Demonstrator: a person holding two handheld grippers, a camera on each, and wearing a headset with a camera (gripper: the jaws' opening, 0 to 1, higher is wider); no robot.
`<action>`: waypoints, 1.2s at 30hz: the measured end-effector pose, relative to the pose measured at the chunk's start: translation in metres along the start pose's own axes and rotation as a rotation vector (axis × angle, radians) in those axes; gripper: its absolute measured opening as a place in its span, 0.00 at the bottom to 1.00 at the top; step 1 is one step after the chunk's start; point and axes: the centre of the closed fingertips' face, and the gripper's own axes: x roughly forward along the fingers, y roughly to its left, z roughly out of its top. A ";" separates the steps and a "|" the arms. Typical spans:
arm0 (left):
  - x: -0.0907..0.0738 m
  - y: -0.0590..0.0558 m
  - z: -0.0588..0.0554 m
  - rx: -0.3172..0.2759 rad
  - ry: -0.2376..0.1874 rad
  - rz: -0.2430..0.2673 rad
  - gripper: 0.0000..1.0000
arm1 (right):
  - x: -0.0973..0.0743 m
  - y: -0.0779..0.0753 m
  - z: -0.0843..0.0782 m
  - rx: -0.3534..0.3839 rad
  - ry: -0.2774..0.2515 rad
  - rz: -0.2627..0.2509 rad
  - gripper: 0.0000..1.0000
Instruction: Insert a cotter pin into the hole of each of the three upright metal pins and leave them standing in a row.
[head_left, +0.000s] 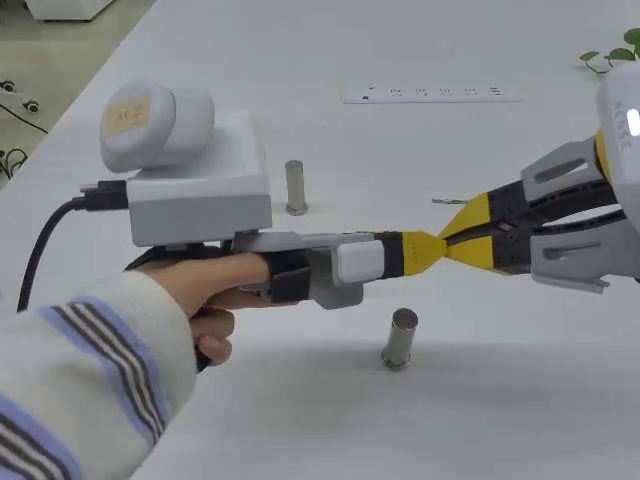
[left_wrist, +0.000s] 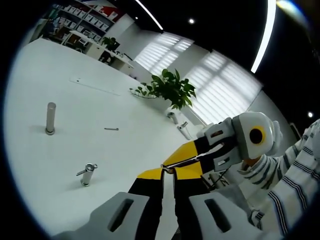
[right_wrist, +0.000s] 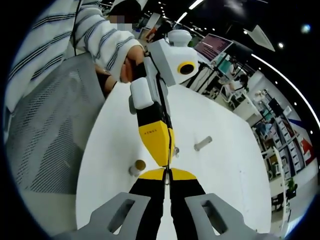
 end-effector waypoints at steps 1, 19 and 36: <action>0.000 0.000 0.000 -0.001 -0.001 0.001 0.04 | 0.000 0.000 0.000 -0.003 0.001 -0.001 0.02; -0.002 0.002 -0.001 0.011 -0.031 0.025 0.01 | -0.002 0.003 0.001 -0.036 0.018 0.003 0.03; -0.008 0.004 -0.005 -0.028 0.017 0.023 0.00 | 0.001 0.004 0.002 -0.020 -0.013 0.003 0.04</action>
